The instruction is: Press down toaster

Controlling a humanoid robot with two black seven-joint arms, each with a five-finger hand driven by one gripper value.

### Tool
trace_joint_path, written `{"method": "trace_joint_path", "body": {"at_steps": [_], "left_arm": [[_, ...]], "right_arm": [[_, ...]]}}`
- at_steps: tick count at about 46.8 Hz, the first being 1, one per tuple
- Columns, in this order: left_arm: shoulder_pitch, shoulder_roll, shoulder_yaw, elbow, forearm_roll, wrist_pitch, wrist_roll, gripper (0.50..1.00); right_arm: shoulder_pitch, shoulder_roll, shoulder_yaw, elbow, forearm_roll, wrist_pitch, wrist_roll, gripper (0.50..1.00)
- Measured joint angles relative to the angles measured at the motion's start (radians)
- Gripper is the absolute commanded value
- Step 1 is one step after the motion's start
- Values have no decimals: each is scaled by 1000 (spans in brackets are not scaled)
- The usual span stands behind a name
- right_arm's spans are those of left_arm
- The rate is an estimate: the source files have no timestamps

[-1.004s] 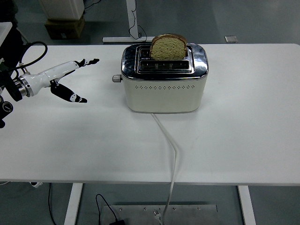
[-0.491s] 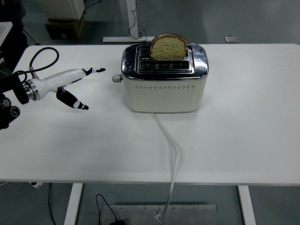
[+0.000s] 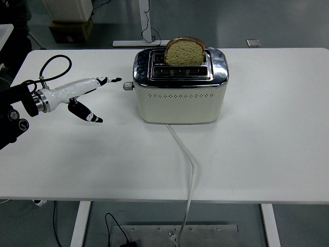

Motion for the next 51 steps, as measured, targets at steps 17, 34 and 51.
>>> {"method": "trace_joint_path", "body": {"at_steps": [17, 34, 51], "left_arm": [[-1, -9, 25, 0, 1, 2, 0, 1000], [-2, -25, 28, 1, 1, 14, 1, 1000], [-1, -40, 71, 2, 0, 28, 8, 1000]], "right_arm": [[0, 0, 0, 0, 0, 0, 0, 996], [0, 0, 0, 0, 0, 0, 0, 998], [0, 0, 0, 0, 0, 0, 0, 995]]}}
